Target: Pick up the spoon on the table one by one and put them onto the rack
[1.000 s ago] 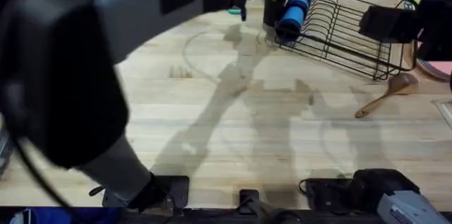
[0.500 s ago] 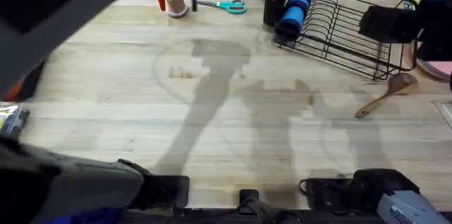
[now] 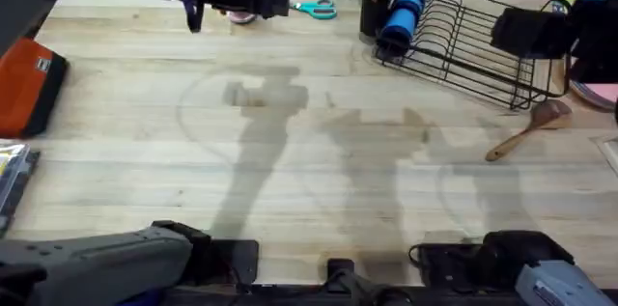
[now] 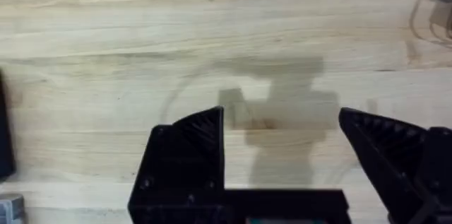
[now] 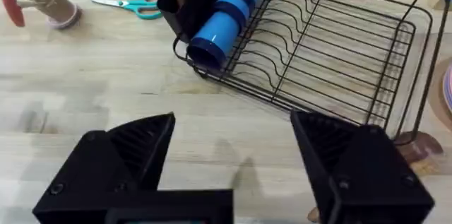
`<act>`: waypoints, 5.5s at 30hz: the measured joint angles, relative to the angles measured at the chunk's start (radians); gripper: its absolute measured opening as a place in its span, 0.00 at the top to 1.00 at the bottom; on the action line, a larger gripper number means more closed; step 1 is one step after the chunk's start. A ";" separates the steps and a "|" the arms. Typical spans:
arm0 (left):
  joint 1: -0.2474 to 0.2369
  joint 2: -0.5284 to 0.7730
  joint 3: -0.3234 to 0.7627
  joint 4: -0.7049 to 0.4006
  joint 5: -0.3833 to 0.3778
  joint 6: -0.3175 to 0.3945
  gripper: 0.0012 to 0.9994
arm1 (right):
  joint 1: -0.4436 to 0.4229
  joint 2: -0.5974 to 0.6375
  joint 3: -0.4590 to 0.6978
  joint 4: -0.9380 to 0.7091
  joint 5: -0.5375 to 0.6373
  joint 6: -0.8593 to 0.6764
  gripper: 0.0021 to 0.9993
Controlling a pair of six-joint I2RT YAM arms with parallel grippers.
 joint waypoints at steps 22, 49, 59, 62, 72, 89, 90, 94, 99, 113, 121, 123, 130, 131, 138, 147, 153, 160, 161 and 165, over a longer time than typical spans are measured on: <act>0.007 0.000 0.000 -0.001 0.005 0.000 0.01 | -0.030 0.000 0.000 -0.192 0.123 0.066 0.01; 0.007 0.000 0.000 -0.001 0.005 0.000 0.01 | -0.405 0.000 0.000 -0.367 0.261 0.159 0.01; 0.007 0.000 0.000 -0.001 0.005 0.000 0.01 | -0.425 0.000 0.000 -0.367 0.264 0.163 0.01; 0.007 0.000 0.000 -0.001 0.005 0.000 0.01 | -0.425 0.000 0.000 -0.367 0.264 0.166 0.01; 0.007 0.000 0.000 -0.001 0.005 0.000 0.01 | -0.425 0.000 0.000 -0.367 0.264 0.166 0.01; 0.007 0.000 0.000 -0.001 0.007 0.000 0.01 | -0.425 0.000 0.000 -0.367 0.267 0.166 0.01; 0.007 0.000 0.000 -0.001 0.007 0.000 0.01 | -0.425 0.000 0.000 -0.367 0.267 0.166 0.01; 0.007 0.000 0.000 -0.001 0.007 0.000 0.01 | -0.425 0.000 0.000 -0.367 0.269 0.166 0.01; 0.007 0.000 0.000 -0.001 0.007 0.000 0.01 | -0.426 0.000 -0.001 -0.357 0.308 0.166 0.01; 0.007 0.000 0.000 -0.001 0.007 0.000 0.01 | -0.426 0.000 -0.172 -0.184 0.337 0.176 0.01; 0.007 0.000 0.000 -0.001 0.007 0.000 0.01 | -0.426 0.000 -0.306 -0.047 0.338 0.221 0.01; 0.007 0.000 0.000 -0.001 0.007 0.000 0.01 | -0.426 0.000 -0.343 -0.016 0.338 0.227 0.01; 0.007 0.000 0.000 -0.001 0.007 0.000 0.01 | -0.427 0.006 -0.421 0.067 0.338 0.233 0.01; 0.007 0.000 0.000 -0.001 0.007 0.000 0.01 | -0.427 0.013 -0.426 0.074 0.339 0.233 0.01; 0.007 0.000 0.000 -0.001 0.007 0.000 0.01 | -0.427 0.122 -0.437 0.123 0.342 0.234 0.01; 0.007 0.000 0.000 -0.001 0.007 0.000 0.01 | -0.427 0.287 -0.438 0.214 0.342 0.234 0.01; 0.007 0.000 0.000 -0.001 0.007 0.000 0.01 | -0.427 0.351 -0.438 0.296 0.342 0.234 0.01; 0.007 0.000 0.000 -0.001 0.007 0.000 0.01 | -0.427 0.407 -0.438 0.363 0.342 0.235 0.01; 0.007 0.000 0.000 -0.001 0.007 0.000 0.01 | -0.427 0.416 -0.438 0.372 0.342 0.237 0.01; 0.007 0.000 0.000 -0.001 0.007 0.000 0.01 | -0.427 0.444 -0.438 0.397 0.342 0.237 0.01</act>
